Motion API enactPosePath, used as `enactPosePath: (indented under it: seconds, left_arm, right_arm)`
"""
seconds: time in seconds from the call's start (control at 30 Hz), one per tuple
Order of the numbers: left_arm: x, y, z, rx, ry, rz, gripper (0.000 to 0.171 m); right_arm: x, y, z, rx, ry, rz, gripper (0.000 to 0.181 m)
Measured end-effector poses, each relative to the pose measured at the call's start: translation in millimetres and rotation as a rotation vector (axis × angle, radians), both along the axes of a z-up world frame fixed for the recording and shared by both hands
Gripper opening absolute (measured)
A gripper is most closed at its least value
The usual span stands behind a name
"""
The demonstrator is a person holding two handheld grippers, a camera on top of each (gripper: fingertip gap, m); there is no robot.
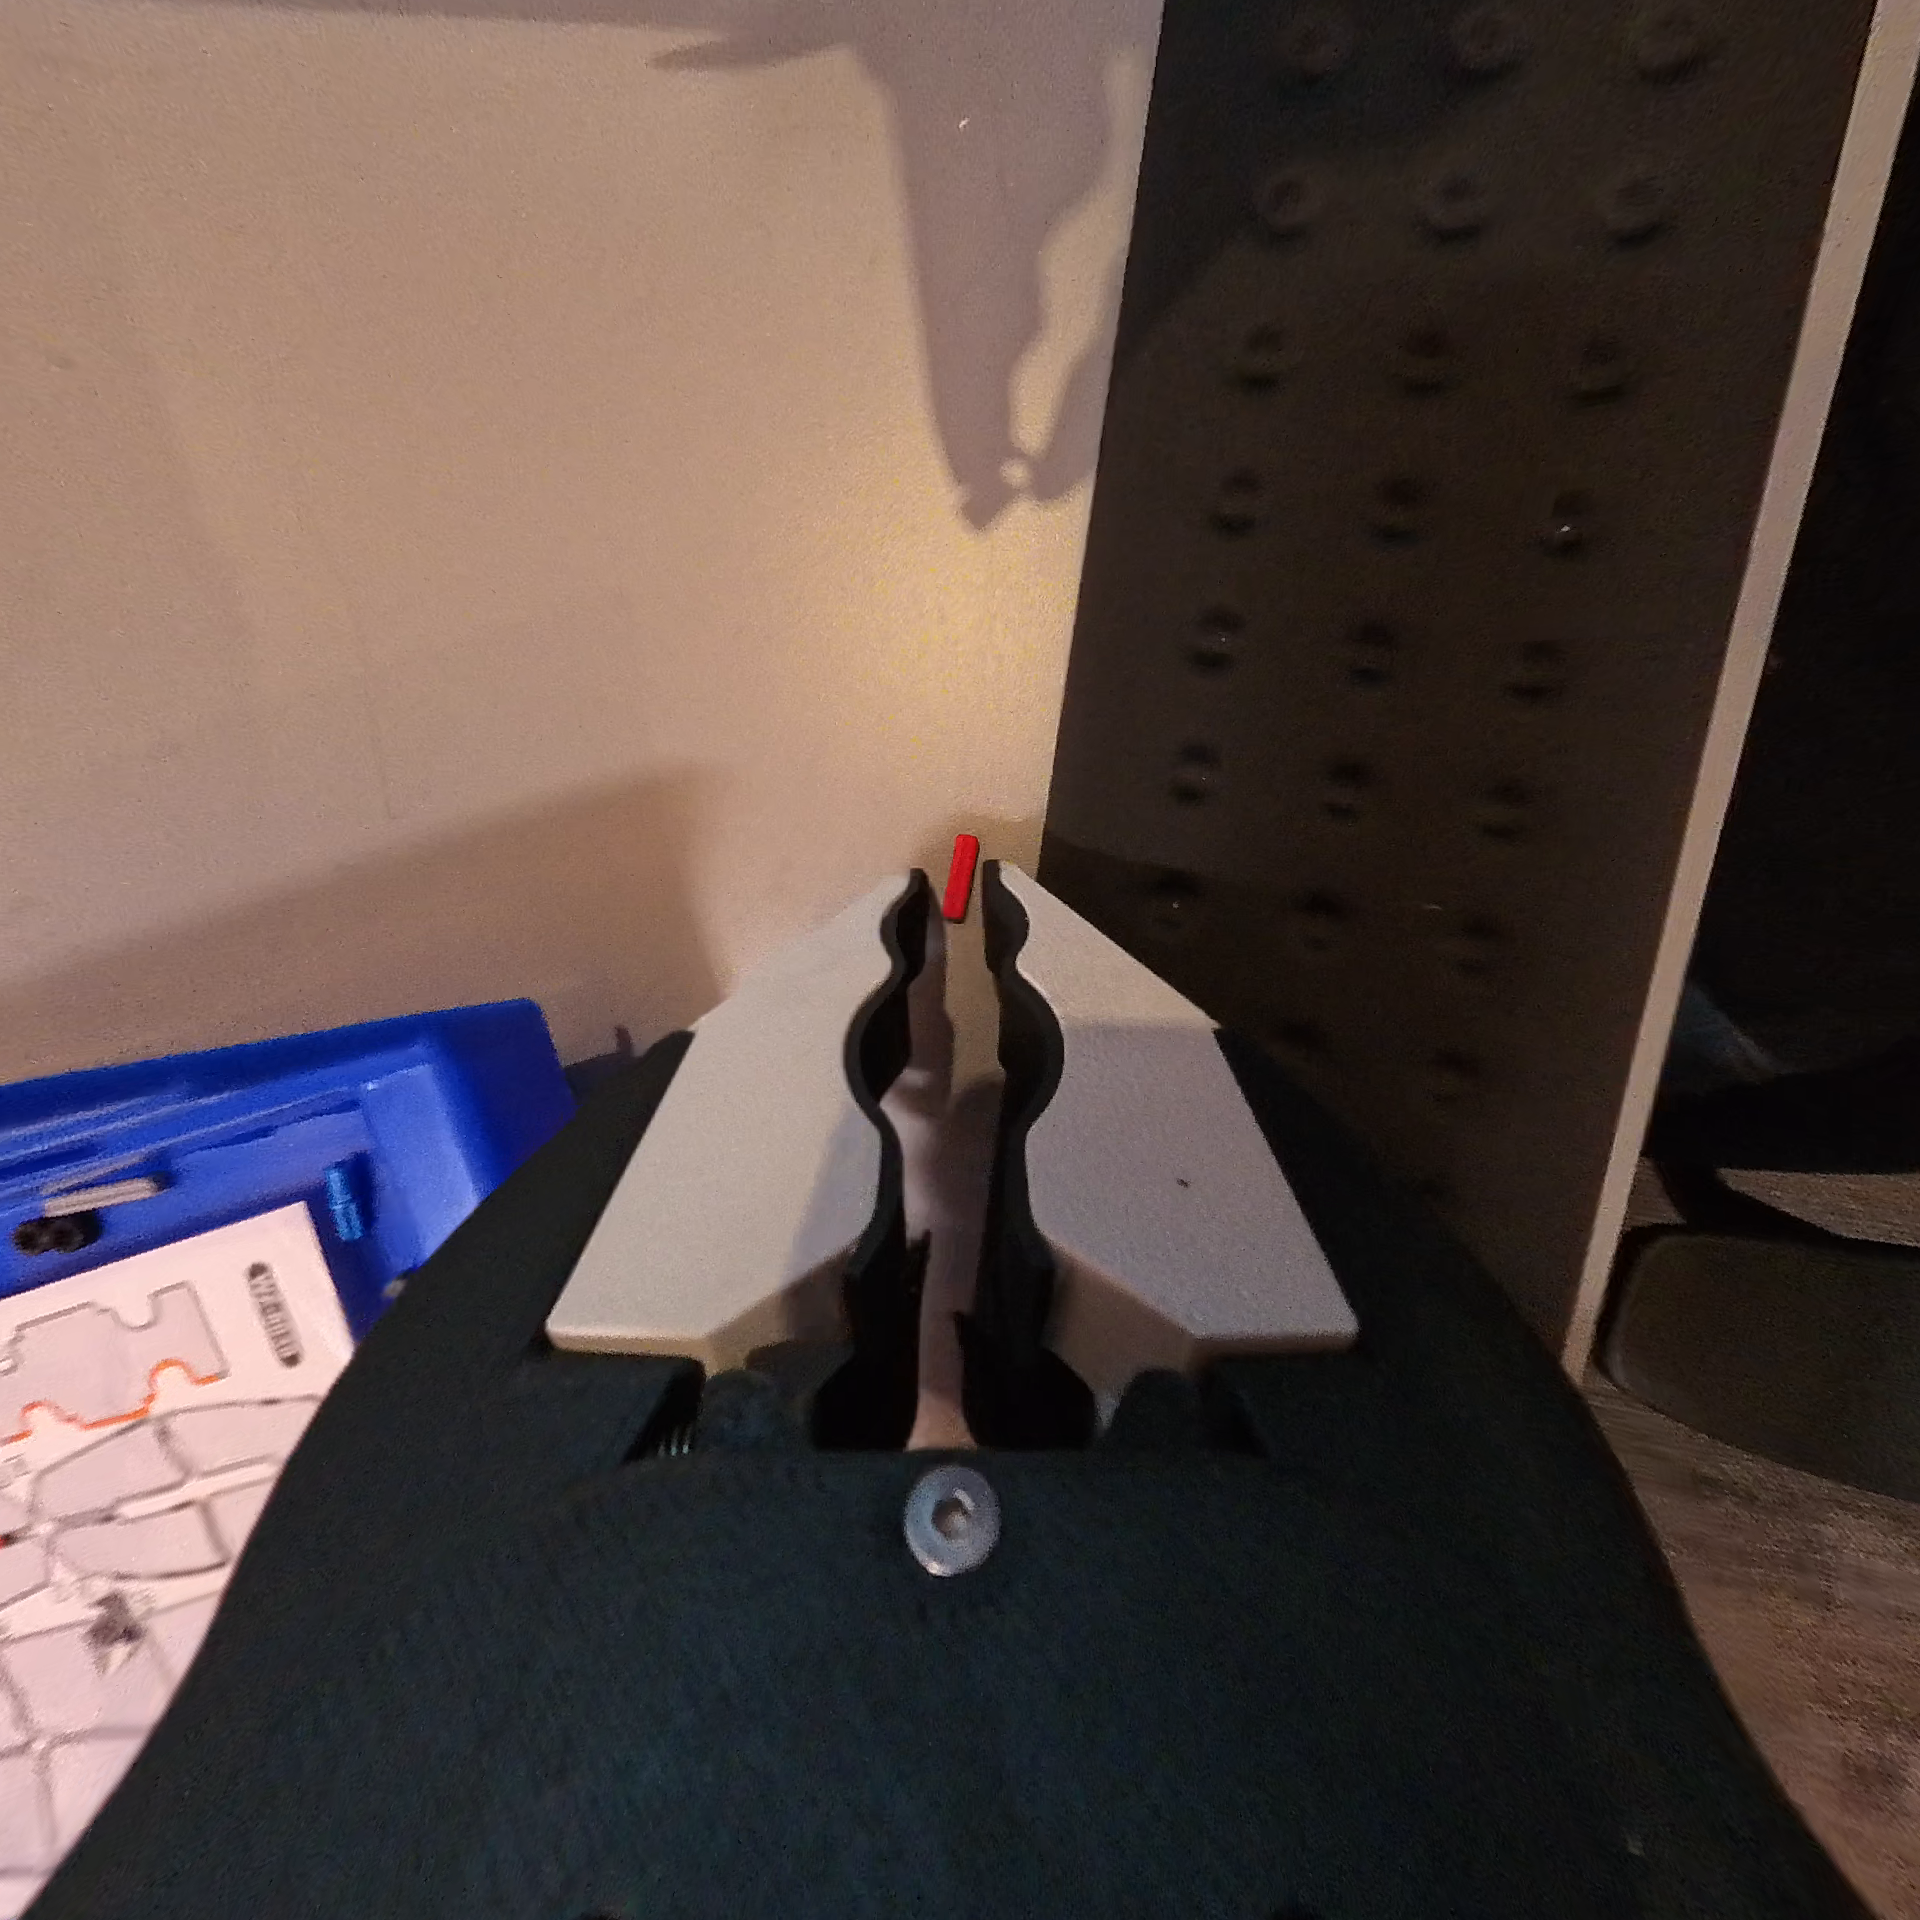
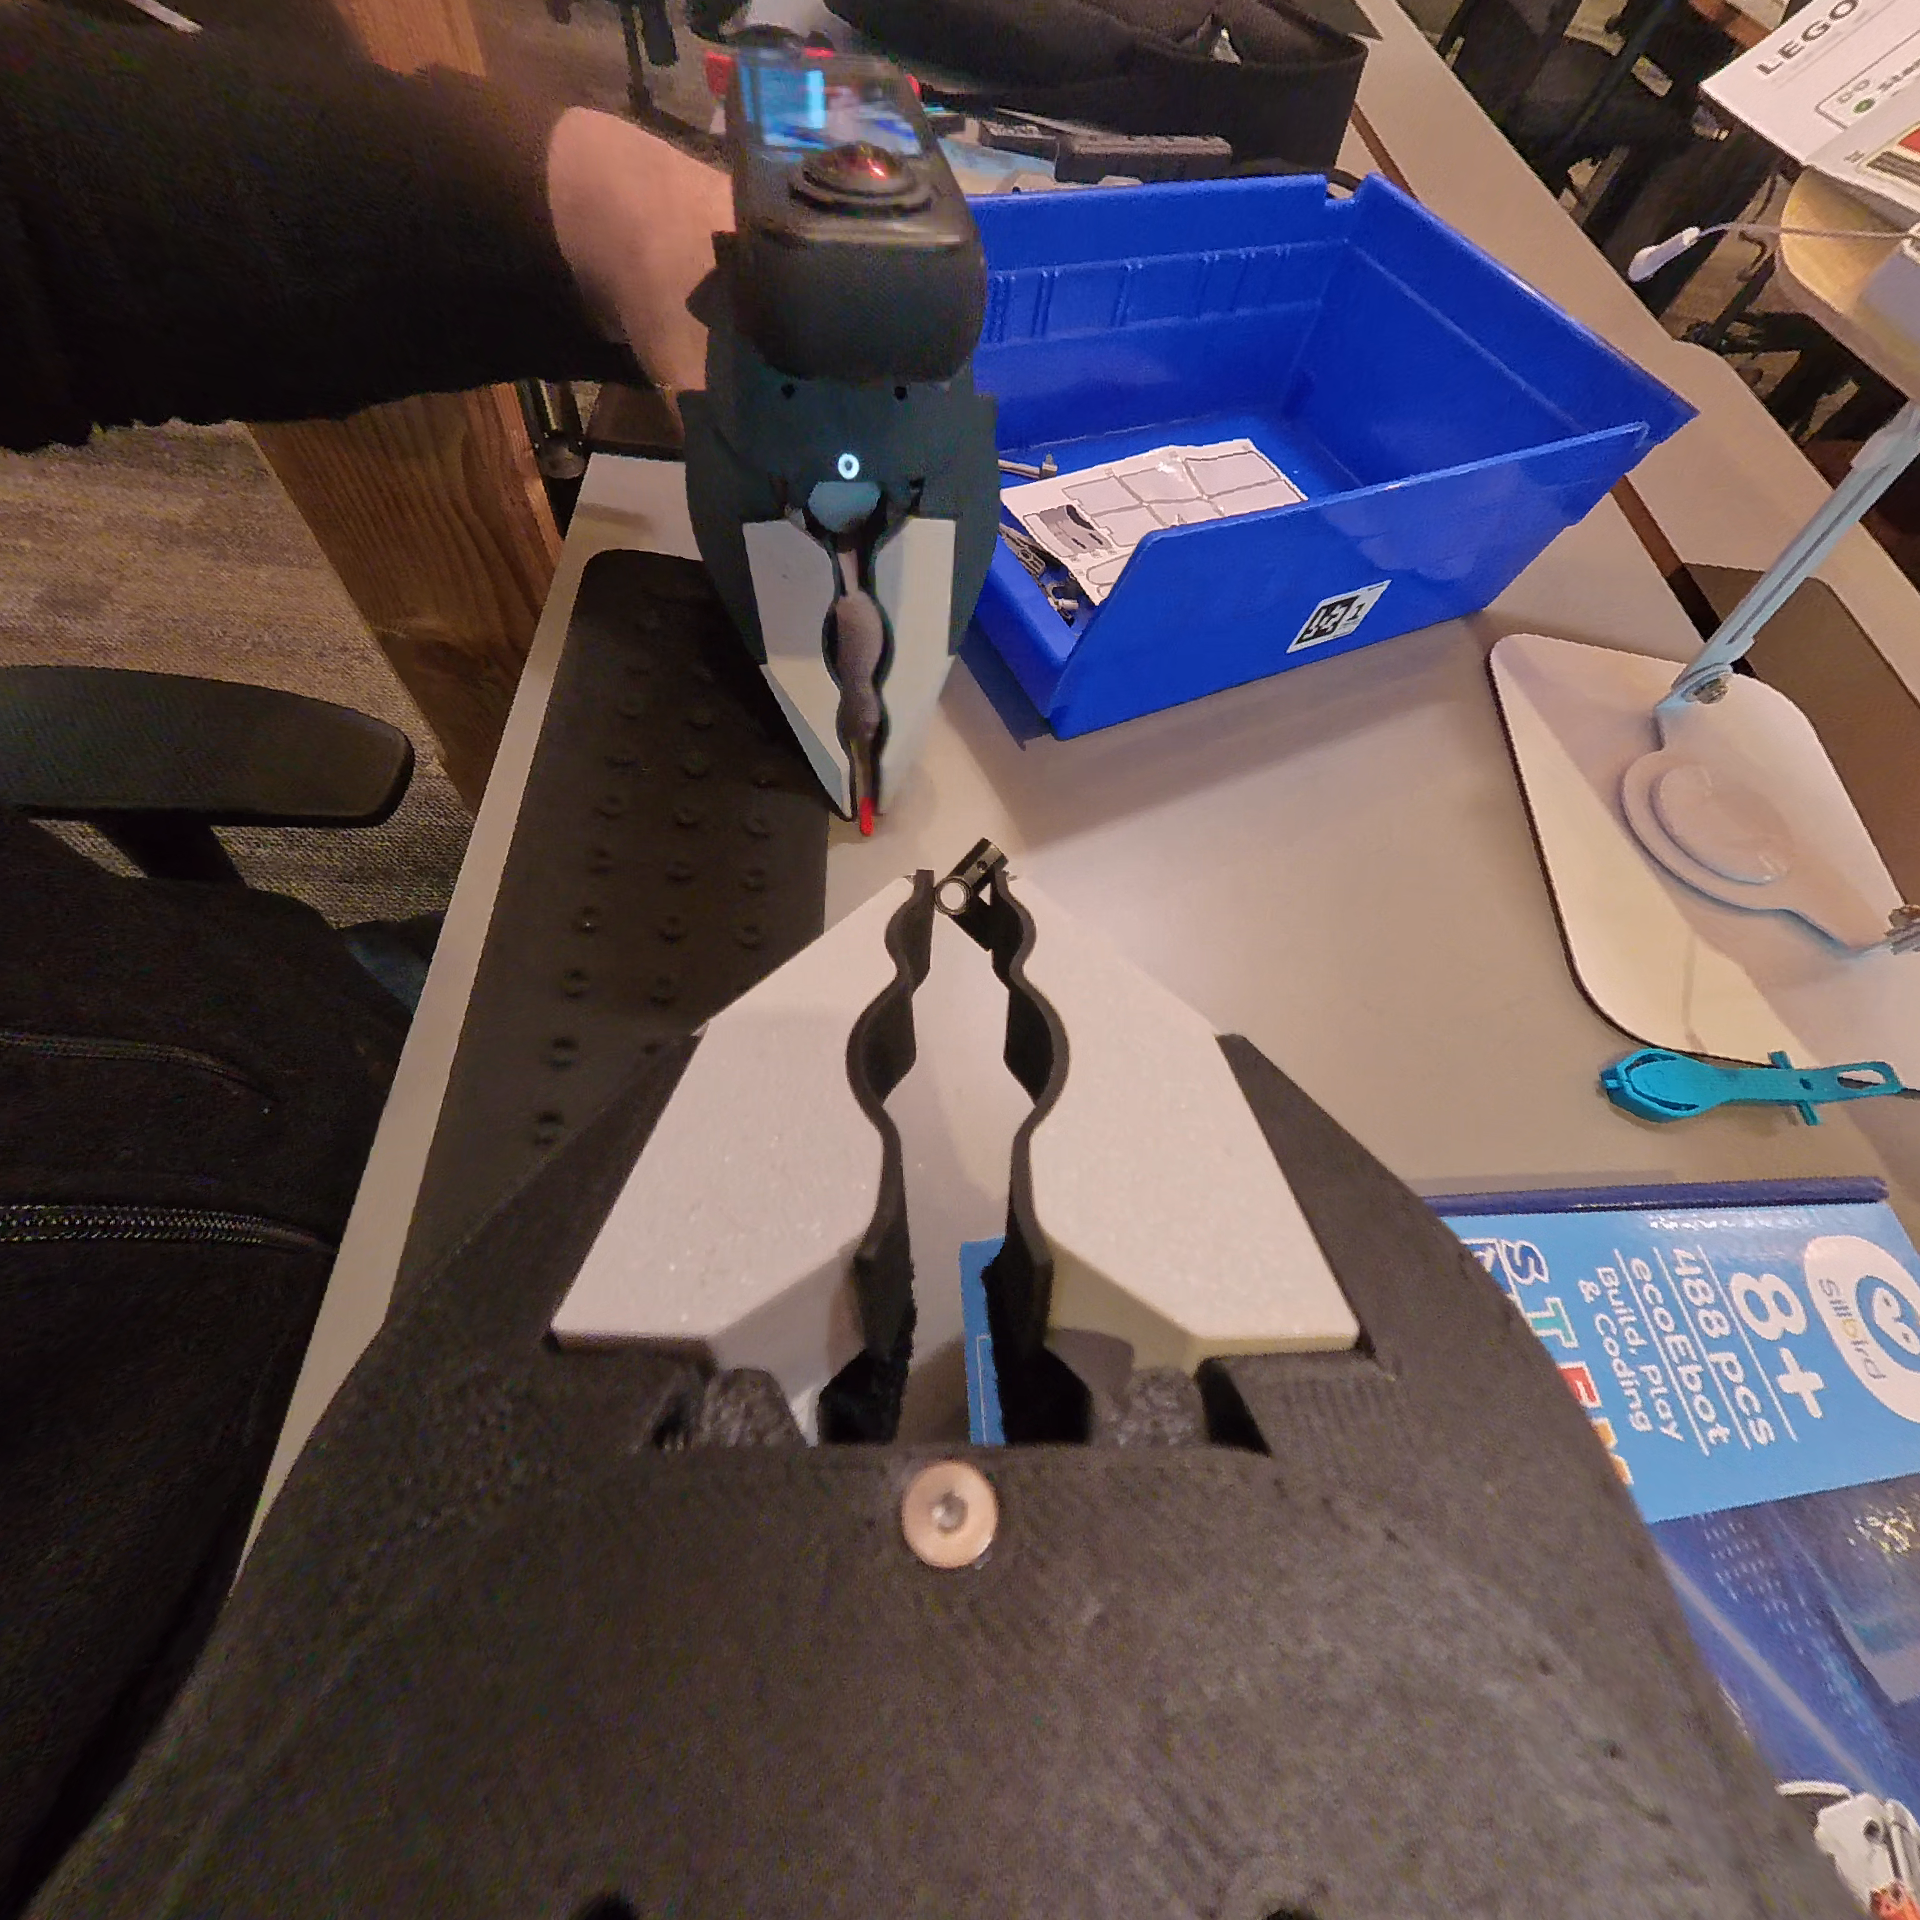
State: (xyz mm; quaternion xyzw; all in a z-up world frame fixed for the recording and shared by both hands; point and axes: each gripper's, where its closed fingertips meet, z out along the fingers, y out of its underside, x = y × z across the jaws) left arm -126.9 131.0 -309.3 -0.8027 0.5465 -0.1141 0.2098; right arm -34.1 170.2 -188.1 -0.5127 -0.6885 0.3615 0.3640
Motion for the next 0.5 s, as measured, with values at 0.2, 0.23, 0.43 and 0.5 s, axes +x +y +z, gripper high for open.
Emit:
enactPosePath:
  seconds: [0.2,0.23,0.43,0.5]
  left_arm:
    - [7.0,1.3,-1.9,0.006,-0.029,-0.018,0.002]
    - [7.7,0.3,2.1,0.022,-0.027,-0.018,0.002]
    - [-37.6,20.8,92.7,0.306,0.011,0.183,0.002]
    - [-73.0,32.2,100.4,0.330,0.072,0.294,0.002]
  right_arm:
    - [1.6,2.6,1.6,-0.002,0.008,-0.008,0.008]
    - [1.9,3.1,2.0,-0.003,0.009,-0.009,0.007]
    - [2.1,3.4,1.5,-0.004,0.009,-0.010,0.008]
    - [1.8,2.1,2.1,0.002,0.010,-0.009,0.007]
